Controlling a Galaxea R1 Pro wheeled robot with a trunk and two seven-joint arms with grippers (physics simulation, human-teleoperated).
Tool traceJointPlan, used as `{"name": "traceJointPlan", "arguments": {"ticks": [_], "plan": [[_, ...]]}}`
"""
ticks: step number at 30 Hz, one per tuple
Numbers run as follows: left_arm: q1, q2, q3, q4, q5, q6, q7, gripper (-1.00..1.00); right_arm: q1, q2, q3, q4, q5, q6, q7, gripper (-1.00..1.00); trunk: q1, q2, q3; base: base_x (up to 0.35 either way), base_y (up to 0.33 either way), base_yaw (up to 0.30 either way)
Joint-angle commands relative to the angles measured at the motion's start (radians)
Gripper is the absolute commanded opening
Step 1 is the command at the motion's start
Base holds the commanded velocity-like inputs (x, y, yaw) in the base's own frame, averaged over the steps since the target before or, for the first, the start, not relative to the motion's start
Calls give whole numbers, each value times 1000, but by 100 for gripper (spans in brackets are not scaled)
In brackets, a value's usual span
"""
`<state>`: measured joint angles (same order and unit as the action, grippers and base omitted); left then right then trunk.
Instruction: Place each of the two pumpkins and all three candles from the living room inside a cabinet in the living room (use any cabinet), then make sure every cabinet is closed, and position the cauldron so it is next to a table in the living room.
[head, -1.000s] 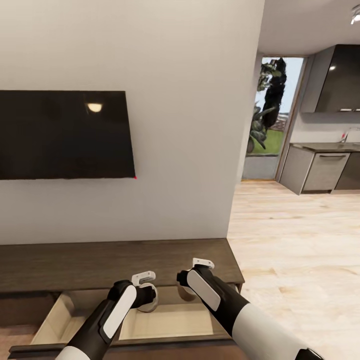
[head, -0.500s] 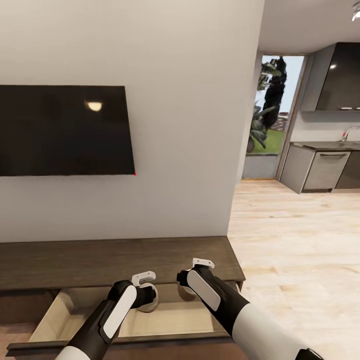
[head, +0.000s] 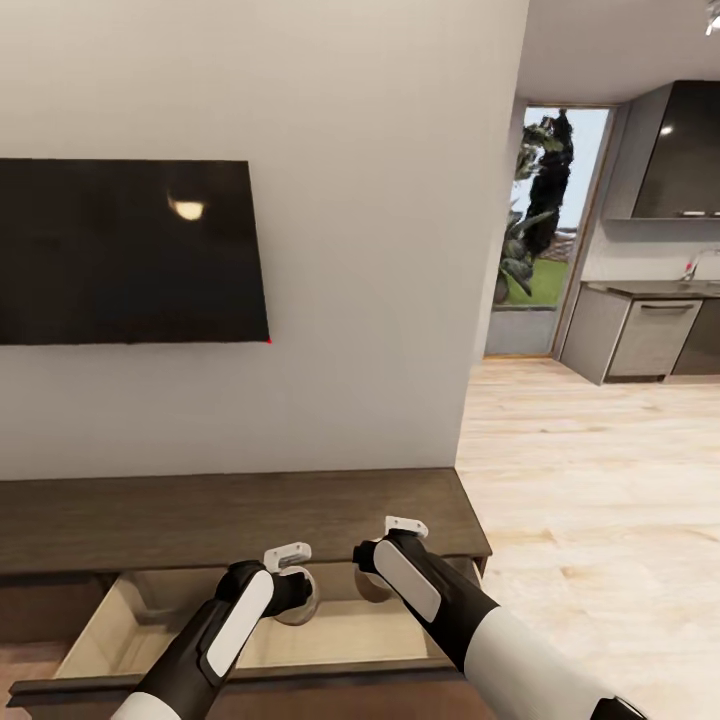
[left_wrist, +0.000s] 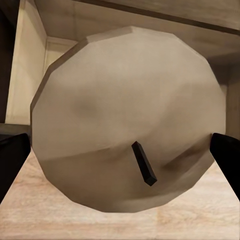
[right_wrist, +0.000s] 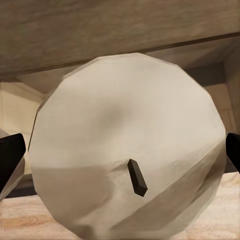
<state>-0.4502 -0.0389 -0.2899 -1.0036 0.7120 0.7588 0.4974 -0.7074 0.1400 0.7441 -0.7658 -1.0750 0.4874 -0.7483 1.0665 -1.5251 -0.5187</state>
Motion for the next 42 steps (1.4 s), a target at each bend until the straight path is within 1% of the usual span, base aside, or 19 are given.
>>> {"name": "traceJointPlan", "arguments": {"ticks": [1,36,39,42], "plan": [[-1,0,-2,-1,10,1,10,-100,-1,0,3,-1,-5,2,-7,-100,4,-8,-4,0,0,0],[-1,2,-2,-1,7,0,10,-100,-2,0,5,0,-6,8,-4,-100,138,-253,-114,0,0,0],[-1,4,-2,-1,6,-16,10,-100,-2,0,6,0,-6,13,-2,-100,150,-274,-123,0,0,0],[-1,6,-3,3,6,-57,10,-100,-2,0,6,0,-6,17,12,-100,161,-295,-133,0,0,0]]}}
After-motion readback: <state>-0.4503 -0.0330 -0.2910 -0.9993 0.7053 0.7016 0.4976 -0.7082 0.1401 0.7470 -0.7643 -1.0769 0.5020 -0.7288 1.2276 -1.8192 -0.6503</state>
